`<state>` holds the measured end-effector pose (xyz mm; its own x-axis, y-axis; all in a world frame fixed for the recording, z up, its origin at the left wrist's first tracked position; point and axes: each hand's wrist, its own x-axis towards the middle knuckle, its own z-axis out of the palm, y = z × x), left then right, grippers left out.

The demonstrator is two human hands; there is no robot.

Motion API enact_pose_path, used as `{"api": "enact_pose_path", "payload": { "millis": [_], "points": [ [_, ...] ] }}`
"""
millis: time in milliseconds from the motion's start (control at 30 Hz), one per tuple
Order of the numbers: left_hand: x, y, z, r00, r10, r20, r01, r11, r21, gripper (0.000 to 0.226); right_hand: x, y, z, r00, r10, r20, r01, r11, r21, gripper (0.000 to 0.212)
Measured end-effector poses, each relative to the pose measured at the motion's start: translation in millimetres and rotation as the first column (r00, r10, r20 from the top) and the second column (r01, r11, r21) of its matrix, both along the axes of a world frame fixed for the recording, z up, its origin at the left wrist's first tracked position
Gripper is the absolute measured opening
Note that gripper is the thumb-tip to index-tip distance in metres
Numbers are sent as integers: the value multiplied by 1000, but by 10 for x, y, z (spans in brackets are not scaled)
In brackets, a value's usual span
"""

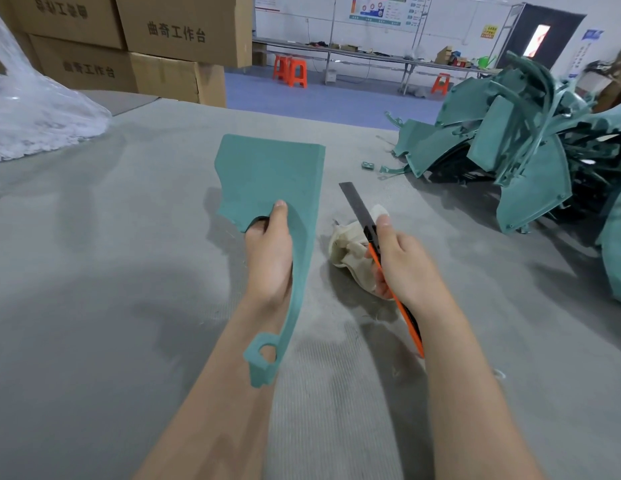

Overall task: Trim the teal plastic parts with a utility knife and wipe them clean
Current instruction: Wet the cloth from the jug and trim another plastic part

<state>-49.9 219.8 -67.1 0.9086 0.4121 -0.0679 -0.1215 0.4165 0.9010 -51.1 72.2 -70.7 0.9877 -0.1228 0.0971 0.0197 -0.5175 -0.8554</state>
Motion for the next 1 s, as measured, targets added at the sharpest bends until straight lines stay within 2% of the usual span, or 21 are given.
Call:
{"api": "enact_pose_path", "payload": {
  "millis": [167,400,533,667,833,1000],
  "points": [
    [-8,-6,0,1000,13,11,-13,1000,-19,13,-6,-33,-45,997,48,53,-34,971,-236,40],
    [-14,-6,2,999,15,32,-15,1000,1,20,-11,-23,-44,998,43,43,-37,990,-134,48],
    [-14,-1,-3,1000,4,31,-3,1000,-23,19,25,-1,-13,999,-9,37,14,989,-145,51],
    [-15,-8,-5,999,1,43,0,999,-34,20,3,-25,-31,999,24,46,-15,982,-190,38],
    [-15,-8,-4,999,-1,39,2,1000,-27,19,-12,-37,-47,998,43,50,-33,980,-195,49],
    [-4,-12,-15,1000,-11,21,12,999,-42,16,16,5,-27,997,-43,59,52,986,-159,49]
  ]
}}
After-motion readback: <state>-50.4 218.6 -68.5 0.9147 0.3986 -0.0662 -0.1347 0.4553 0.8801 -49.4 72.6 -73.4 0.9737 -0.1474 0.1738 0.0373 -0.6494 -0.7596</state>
